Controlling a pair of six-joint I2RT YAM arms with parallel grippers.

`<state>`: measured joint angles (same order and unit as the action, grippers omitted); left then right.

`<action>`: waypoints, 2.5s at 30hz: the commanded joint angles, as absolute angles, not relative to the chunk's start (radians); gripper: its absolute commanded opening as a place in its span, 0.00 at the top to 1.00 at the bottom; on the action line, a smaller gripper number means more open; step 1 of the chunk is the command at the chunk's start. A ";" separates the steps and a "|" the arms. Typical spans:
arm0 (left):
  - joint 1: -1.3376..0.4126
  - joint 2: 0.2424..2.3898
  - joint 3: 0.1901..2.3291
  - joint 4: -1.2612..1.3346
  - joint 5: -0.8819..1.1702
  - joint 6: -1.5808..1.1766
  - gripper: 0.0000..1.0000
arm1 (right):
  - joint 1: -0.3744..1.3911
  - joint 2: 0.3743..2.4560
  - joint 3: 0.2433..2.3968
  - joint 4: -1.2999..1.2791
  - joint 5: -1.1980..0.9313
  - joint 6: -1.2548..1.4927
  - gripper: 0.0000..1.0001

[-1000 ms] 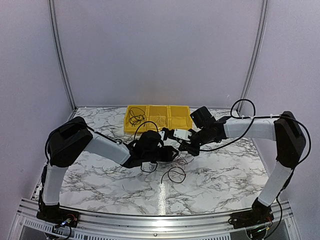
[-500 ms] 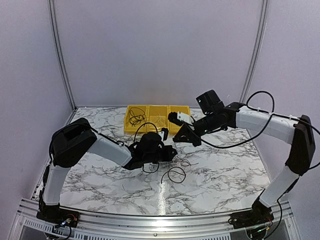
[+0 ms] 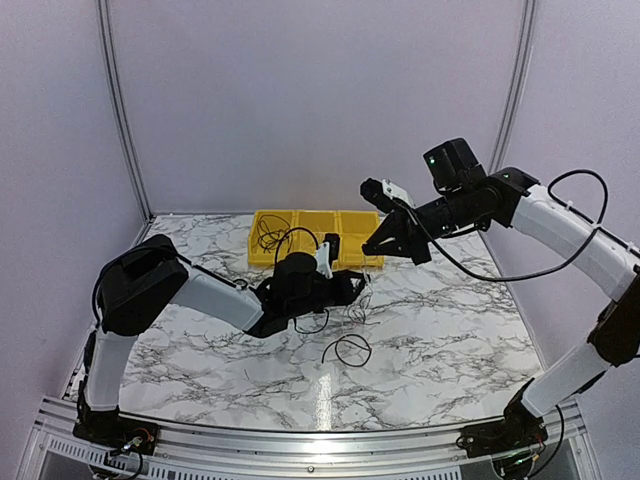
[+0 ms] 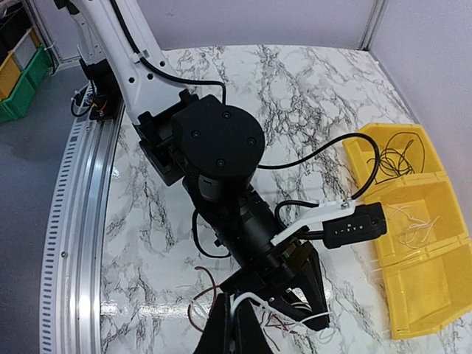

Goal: Untangle the cables

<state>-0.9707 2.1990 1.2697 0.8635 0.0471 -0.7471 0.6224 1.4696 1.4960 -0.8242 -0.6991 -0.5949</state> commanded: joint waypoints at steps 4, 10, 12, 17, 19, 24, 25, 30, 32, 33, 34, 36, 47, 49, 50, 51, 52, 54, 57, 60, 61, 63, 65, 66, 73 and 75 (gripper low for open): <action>-0.956 2.199 1.159 0.647 0.022 -0.702 0.79 | 0.611 1.381 1.526 -0.648 -0.824 -0.560 1.00; -0.956 2.085 1.048 0.647 -0.036 -0.668 0.77 | 0.556 1.378 1.495 -0.615 -0.849 -0.536 1.00; -0.956 2.053 1.015 0.647 -0.049 -0.661 0.77 | 0.549 1.375 1.496 -0.609 -0.845 -0.536 1.00; -0.959 1.962 0.939 0.657 -0.082 -0.637 0.75 | 0.546 1.383 1.485 -0.605 -0.825 -0.538 1.00; -0.965 1.919 0.905 0.665 -0.114 -0.615 0.74 | 0.546 1.387 1.470 -0.596 -0.812 -0.539 1.00; -0.972 1.822 0.829 0.667 -0.179 -0.573 0.70 | 0.546 1.406 1.422 -0.567 -0.767 -0.542 1.00; -0.973 1.806 0.813 0.667 -0.186 -0.568 0.69 | 0.546 1.412 1.421 -0.566 -0.759 -0.543 1.00; -0.980 1.728 0.724 0.669 -0.243 -0.516 0.67 | 0.543 1.464 1.435 -0.561 -0.721 -0.552 1.00; -0.983 1.697 0.690 0.670 -0.288 -0.490 0.67 | 0.540 1.496 1.449 -0.561 -0.710 -0.551 1.00; -0.985 1.678 0.674 0.671 -0.317 -0.479 0.67 | 0.539 1.512 1.457 -0.560 -0.702 -0.551 1.00; -0.988 1.664 0.658 0.674 -0.357 -0.469 0.67 | 0.538 1.531 1.466 -0.560 -0.691 -0.549 1.00; -0.996 1.635 0.632 0.678 -0.427 -0.451 0.67 | 0.537 1.571 1.496 -0.559 -0.656 -0.540 1.00; -1.151 1.601 0.589 0.704 -0.838 -0.443 0.66 | 0.534 1.837 1.719 -0.536 -0.376 -0.503 1.00; -1.186 1.630 0.604 0.716 -0.906 -0.435 0.67 | 0.532 1.885 1.765 -0.523 -0.341 -0.498 1.00; -1.203 1.644 0.616 0.716 -0.947 -0.429 0.66 | 0.533 1.907 1.786 -0.515 -0.323 -0.495 1.00; -1.218 1.654 0.626 0.717 -0.989 -0.423 0.67 | 0.534 1.931 1.806 -0.505 -0.297 -0.490 1.00; -1.233 1.663 0.633 0.718 -1.026 -0.423 0.67 | 0.534 1.956 1.827 -0.498 -0.278 -0.487 1.00; -1.256 1.677 0.643 0.719 -1.122 -0.446 0.68 | 0.534 2.004 1.877 -0.492 -0.247 -0.486 1.00; -1.279 1.683 0.627 0.719 -1.216 -0.586 0.71 | 0.533 2.072 1.942 -0.469 -0.204 -0.489 1.00; -1.284 1.711 0.608 0.719 -1.233 -0.669 0.72 | 0.533 2.134 2.005 -0.436 -0.164 -0.493 1.00; -1.285 1.721 0.610 0.719 -1.244 -0.671 0.75 | 0.533 2.161 2.021 -0.423 -0.156 -0.496 1.00; -1.285 1.730 0.623 0.719 -1.248 -0.655 0.78 | 0.534 2.204 2.052 -0.403 -0.140 -0.498 1.00; -1.289 1.743 0.645 0.719 -1.248 -0.620 0.78 | 0.533 2.246 2.085 -0.386 -0.129 -0.494 1.00; -1.293 1.753 0.656 0.719 -1.248 -0.605 0.77 | 0.534 2.264 2.101 -0.379 -0.125 -0.493 1.00; -1.327 1.808 0.727 0.721 -1.261 -0.504 0.75 | 0.534 2.409 2.215 -0.383 -0.088 -0.509 1.00; -1.331 1.812 0.731 0.721 -1.266 -0.499 0.75 | 0.534 2.435 2.228 -0.391 -0.084 -0.511 1.00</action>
<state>-1.3186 1.7927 0.7082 0.7097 -1.2266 -0.5480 0.5388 2.3924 2.1654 -0.3977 -0.1238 -0.5056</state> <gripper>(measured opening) 0.251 0.022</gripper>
